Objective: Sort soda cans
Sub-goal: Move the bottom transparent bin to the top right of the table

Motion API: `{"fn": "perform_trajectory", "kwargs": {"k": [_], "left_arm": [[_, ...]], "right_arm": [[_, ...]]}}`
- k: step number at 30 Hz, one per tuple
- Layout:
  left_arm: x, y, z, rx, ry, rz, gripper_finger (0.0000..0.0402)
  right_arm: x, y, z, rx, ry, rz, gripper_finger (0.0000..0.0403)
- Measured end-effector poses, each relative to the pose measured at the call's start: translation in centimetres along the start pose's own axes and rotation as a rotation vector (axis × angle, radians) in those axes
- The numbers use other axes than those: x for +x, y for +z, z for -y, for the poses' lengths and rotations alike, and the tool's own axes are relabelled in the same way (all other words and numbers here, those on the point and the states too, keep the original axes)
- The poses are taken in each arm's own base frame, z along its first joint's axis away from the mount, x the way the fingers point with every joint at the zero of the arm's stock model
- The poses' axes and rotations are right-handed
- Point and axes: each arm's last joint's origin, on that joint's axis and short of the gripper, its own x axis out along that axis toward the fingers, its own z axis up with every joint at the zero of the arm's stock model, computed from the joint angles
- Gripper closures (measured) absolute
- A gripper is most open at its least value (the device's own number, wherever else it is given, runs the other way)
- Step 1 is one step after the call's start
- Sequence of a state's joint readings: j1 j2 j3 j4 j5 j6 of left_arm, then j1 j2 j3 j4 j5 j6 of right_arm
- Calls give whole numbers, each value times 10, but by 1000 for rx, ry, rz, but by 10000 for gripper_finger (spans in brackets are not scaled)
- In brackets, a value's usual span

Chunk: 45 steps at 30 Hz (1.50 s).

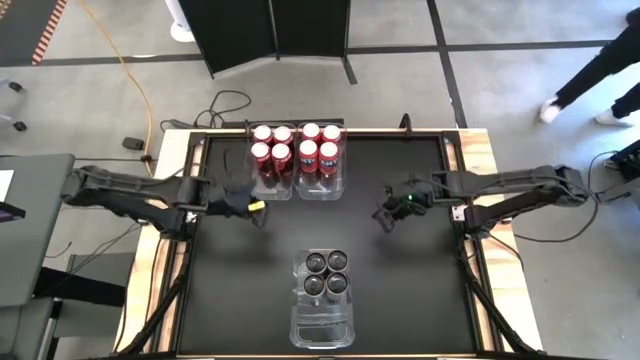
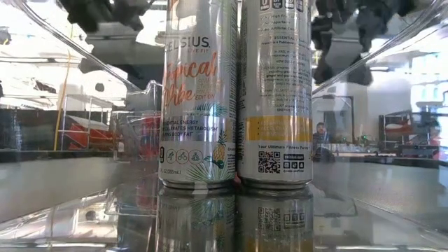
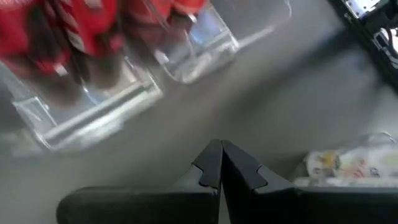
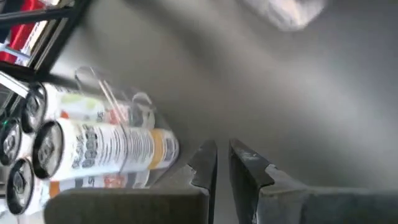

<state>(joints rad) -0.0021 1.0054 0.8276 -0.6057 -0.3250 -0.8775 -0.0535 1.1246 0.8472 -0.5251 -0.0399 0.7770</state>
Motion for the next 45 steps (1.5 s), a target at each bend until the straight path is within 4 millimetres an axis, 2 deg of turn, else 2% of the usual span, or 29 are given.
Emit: {"fn": "perform_trajectory", "kwargs": {"k": [4, 8, 12, 19, 23, 28, 30, 33, 37, 40, 45], "left_arm": [[4, -21, 16, -48, -2, -38, 400], [8, -41, 30, -74, -7, -75, 400], [12, -59, 40, -45, -4, -96, 400], [16, -81, 50, 67, -6, -149, 400], [14, -92, 56, 148, -46, -176, 400], [9, -98, 58, 196, -61, -174, 400], [9, -98, 58, 213, -60, -171, 400], [9, -98, 58, 231, -63, -175, 400], [9, -99, 58, 231, -76, -205, 400], [8, -100, 59, 236, -88, -228, 400], [8, -101, 59, 254, -89, -234, 400]], "right_arm": [[10, -21, 0, 66, 37, -29, 344], [15, -36, -11, 105, 90, -63, 344], [16, -52, -25, 159, 99, -70, 344], [16, -74, -45, 312, 99, 23, 344], [33, -87, -60, 311, 142, 31, 344], [62, -96, -62, 215, 104, 28, 337], [71, -95, -63, 202, 111, 41, 321], [80, -96, -64, 217, 124, 47, 277], [82, -103, -68, 267, 136, 29, 196], [77, -112, -78, 261, 196, 11, 151], [68, -119, -92, 262, 200, 14, 142]]}}
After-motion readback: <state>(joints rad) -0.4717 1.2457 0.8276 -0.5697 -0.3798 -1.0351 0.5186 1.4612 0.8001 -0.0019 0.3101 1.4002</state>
